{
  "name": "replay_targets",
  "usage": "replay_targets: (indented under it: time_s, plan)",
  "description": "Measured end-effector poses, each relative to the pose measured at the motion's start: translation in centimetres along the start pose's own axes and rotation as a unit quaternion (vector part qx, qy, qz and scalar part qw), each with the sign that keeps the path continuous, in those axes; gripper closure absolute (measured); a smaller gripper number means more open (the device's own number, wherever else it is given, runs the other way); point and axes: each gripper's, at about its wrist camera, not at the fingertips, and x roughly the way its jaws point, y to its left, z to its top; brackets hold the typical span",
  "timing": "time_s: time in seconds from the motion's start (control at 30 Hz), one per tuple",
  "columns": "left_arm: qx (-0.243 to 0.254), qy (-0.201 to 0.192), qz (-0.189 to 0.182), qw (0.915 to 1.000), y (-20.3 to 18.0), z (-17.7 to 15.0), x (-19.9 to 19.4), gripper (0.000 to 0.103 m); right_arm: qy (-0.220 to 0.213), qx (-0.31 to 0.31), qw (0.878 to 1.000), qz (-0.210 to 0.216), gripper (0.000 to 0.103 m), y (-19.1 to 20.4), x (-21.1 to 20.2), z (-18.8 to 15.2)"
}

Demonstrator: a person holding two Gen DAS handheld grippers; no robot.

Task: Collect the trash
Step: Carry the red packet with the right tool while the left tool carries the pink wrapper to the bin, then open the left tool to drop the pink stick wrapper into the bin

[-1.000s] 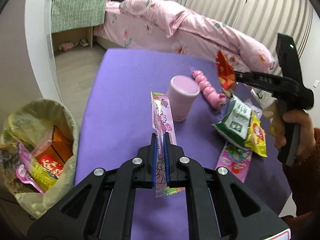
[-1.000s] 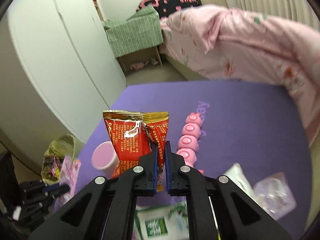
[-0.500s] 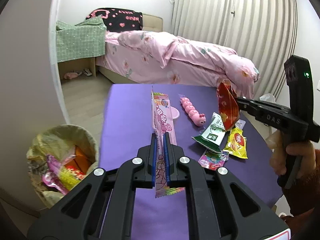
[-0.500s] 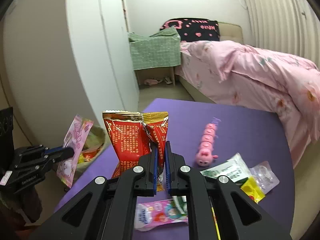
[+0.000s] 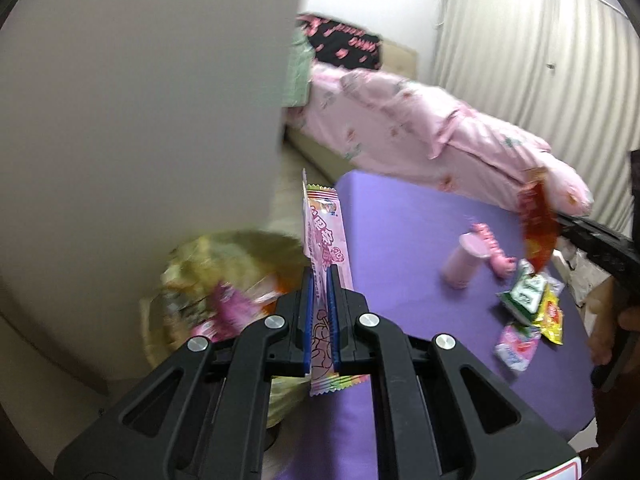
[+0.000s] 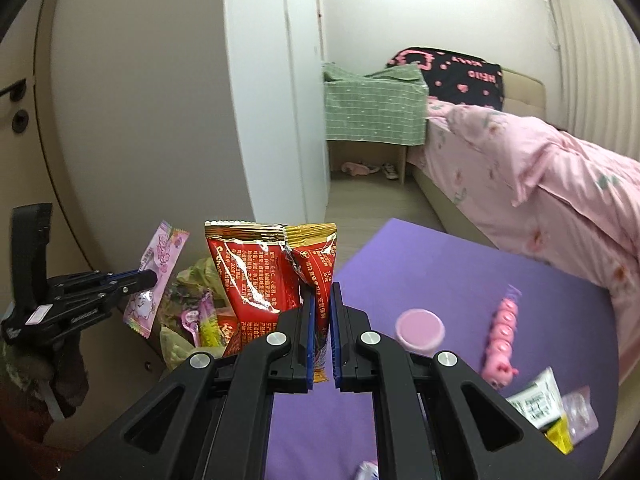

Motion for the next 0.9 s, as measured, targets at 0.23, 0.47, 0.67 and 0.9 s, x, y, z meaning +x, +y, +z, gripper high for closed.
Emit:
replay_targets:
  time_s: [0.23,0.47,0.67,0.9]
  plan:
    - [-0.078,0.049,0.0,0.9957,5.7,-1.4,4.3,0.097,0.023,-0.014,1.0,0.01,0.095,1.0,3.0,-0.1]
    - [-0.081,0.059,-0.009,0.995,5.7,-1.2,7.4,0.096,0.043,-0.015,0.999,0.008,0.095,1.4,5.0,-0.7]
    - [-0.106,0.067,-0.011,0.992,6.2,-1.1,8.4,0.081,0.047,-0.02,0.999,0.007,0.095,2.1,5.3,-0.7]
    - [-0.111,0.052,0.03,0.9921,6.9,-1.7,5.6,0.075,0.051,-0.019,0.998,0.018,0.095,2.6,6.1,-0.3]
